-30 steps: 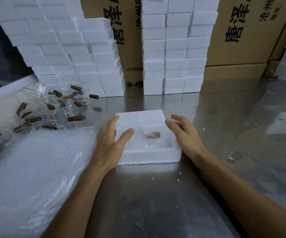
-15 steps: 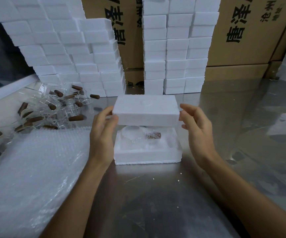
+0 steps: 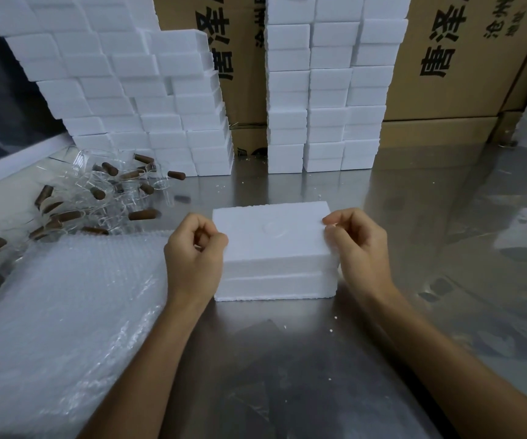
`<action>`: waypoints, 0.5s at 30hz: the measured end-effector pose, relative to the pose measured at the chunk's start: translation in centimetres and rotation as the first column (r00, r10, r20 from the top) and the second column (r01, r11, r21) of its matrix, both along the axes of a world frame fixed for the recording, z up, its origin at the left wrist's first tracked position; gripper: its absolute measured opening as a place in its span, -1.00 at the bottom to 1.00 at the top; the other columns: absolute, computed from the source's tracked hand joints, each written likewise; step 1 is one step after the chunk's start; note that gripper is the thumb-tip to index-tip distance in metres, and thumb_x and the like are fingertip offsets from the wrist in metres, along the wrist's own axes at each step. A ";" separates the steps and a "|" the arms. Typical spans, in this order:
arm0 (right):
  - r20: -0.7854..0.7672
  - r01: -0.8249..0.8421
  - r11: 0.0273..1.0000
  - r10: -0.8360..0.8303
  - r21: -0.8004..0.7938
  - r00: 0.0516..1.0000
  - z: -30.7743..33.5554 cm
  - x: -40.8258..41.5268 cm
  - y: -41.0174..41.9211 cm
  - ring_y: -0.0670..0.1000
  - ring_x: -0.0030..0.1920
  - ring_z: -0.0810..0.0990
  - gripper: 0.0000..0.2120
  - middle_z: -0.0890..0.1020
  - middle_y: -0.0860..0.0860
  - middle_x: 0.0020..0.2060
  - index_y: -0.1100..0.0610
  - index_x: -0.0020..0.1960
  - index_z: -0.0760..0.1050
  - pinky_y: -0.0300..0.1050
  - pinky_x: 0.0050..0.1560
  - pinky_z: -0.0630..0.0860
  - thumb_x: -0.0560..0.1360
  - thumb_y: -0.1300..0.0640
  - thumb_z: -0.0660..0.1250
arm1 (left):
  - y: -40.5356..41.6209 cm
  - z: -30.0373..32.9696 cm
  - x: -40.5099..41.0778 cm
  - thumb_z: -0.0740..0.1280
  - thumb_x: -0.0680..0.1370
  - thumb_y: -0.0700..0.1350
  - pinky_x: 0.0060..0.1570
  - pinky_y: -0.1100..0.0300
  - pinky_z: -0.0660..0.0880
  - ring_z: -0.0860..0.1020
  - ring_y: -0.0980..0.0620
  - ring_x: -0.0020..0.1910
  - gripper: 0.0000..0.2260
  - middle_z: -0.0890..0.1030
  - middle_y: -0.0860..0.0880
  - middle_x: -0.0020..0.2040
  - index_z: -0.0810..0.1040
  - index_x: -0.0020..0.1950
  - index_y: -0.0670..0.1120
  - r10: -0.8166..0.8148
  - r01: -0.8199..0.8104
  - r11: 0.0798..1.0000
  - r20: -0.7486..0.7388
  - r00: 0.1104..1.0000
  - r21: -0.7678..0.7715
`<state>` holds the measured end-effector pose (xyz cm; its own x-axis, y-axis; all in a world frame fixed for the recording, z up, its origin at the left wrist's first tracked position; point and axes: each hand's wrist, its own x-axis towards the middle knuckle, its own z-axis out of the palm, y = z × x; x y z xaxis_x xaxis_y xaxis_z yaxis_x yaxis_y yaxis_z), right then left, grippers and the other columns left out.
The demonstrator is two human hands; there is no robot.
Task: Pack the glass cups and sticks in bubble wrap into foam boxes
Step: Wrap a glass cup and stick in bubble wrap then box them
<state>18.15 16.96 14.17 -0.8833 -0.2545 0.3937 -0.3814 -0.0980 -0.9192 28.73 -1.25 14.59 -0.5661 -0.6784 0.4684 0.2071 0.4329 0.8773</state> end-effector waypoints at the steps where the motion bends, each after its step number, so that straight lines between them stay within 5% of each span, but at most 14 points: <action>1: 0.015 0.004 1.000 -0.004 0.021 1.000 -0.1 -0.1 0.0 0.01 -0.25 0.39 -0.83 0.46 0.18 -0.28 0.16 -0.14 0.55 -0.17 -0.27 0.34 0.53 0.37 0.27 | -0.1 -0.2 -0.1 0.32 0.41 -0.26 -0.40 0.39 0.28 0.30 0.15 -0.39 -0.93 0.37 -0.10 -0.35 0.45 -0.25 -0.20 0.014 -0.014 1.000 0.025 1.000 -0.010; 6: 0.050 0.019 0.997 -0.024 0.081 0.998 -0.5 -0.6 -0.1 -0.06 -0.28 0.42 -0.88 0.51 0.07 -0.27 0.12 -0.16 0.55 -0.12 -0.23 0.37 0.53 0.26 0.31 | -0.1 -0.8 -0.6 0.35 0.51 -0.25 -0.39 0.45 0.30 0.32 0.14 -0.39 -0.86 0.40 -0.07 -0.33 0.56 -0.13 0.00 0.091 -0.085 0.994 0.105 0.990 -0.062; 11: 0.045 -0.017 0.993 0.012 0.120 0.999 -0.4 -0.7 0.1 -0.05 -0.30 0.38 -0.87 0.45 0.04 -0.33 0.09 -0.20 0.52 -0.11 -0.24 0.33 0.52 0.21 0.34 | 0.1 -0.9 -0.5 0.31 0.46 -0.06 -0.22 0.38 0.39 0.49 0.14 -0.18 -0.92 0.61 0.00 -0.06 0.56 -0.12 -0.04 0.195 -0.181 0.974 0.091 0.977 -0.139; 15: 0.064 -0.072 0.974 0.059 0.216 0.996 -0.3 -0.8 0.0 -0.02 -0.21 0.51 -0.88 0.51 -0.05 0.00 -0.04 -0.14 0.46 -0.17 -0.18 0.38 0.55 0.04 0.37 | 0.2 -0.8 -0.5 0.26 0.41 -0.04 -0.19 0.34 0.43 0.52 0.13 -0.17 -0.81 0.64 -0.01 -0.04 0.60 -0.09 -0.06 0.223 -0.212 0.961 0.045 0.974 -0.175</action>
<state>17.38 17.01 13.83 -0.8813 -0.3864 0.2720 -0.3272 0.0836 -0.9413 28.26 -1.09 13.74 -0.4460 -0.7034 0.5534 0.0373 0.6032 0.7967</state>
